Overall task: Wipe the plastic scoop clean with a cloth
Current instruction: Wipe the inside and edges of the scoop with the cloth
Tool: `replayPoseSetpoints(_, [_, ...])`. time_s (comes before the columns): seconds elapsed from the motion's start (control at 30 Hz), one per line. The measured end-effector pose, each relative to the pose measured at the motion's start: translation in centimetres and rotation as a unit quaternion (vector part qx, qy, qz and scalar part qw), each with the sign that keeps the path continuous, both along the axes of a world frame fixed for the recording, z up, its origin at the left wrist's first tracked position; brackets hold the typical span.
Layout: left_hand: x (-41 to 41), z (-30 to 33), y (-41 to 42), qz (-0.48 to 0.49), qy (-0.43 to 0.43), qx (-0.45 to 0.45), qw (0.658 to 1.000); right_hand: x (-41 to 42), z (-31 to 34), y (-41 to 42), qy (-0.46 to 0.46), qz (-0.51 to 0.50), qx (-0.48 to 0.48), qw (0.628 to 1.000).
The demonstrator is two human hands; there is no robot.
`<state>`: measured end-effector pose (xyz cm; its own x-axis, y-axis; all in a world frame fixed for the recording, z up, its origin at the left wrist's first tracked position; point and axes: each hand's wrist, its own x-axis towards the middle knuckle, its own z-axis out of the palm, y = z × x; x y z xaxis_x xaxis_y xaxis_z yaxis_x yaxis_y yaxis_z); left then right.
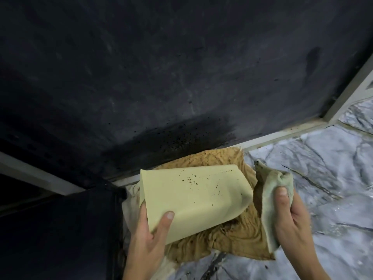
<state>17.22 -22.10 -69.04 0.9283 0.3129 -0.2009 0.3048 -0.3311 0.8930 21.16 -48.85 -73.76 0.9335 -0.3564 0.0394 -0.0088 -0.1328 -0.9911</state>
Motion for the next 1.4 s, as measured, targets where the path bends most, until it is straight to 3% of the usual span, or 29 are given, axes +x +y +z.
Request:
replayPoseSetpoints(0.37, [-0.5, -0.9, 0.6, -0.028, -0.017, -0.001, 0.999, 0.2, 1.0, 2.6, -0.027, 0.043, 0.015, 0.999])
replayPoseSetpoints(0.5, [-0.8, -1.4, 0.7, -0.022, -0.007, -0.010, 1.000, 2.0, 3.8, 6.1, -0.047, 0.162, 0.002, 0.986])
replayPoseSetpoints(0.6, [-0.7, -1.6, 0.8, -0.023, -0.013, 0.024, 0.999, 3.8, 5.0, 9.6, -0.048, 0.309, -0.001, 0.950])
replayPoseSetpoints(0.67, [-0.6, -1.6, 0.8, -0.029, -0.022, 0.042, 0.998, 4.7, 4.2, 11.9, -0.033, 0.368, -0.058, 0.927])
replayPoseSetpoints(0.77, [-0.5, -1.7, 1.1, -0.036, -0.028, 0.049, 0.998, 5.6, 2.8, 14.2, -0.059, 0.431, -0.254, 0.864])
replayPoseSetpoints(0.83, [-0.5, -1.8, 1.1, -0.033, -0.019, 0.042, 0.998, 5.9, 2.6, 14.4, -0.054, 0.455, -0.310, 0.833])
replayPoseSetpoints(0.97, [-0.9, -2.0, 1.1, -0.022, -0.013, 0.015, 1.000, 6.0, 1.4, 12.7, 0.012, 0.417, -0.388, 0.822])
replayPoseSetpoints(1.27, [-0.4, -1.6, 2.4, -0.038, 0.019, -0.025, 0.999, 7.6, -2.0, 7.7, 0.143, 0.217, -0.428, 0.866])
replayPoseSetpoints(1.4, [0.0, -1.2, 2.9, -0.069, 0.022, -0.031, 0.997, 5.8, -0.6, 10.7, 0.106, 0.290, -0.413, 0.857])
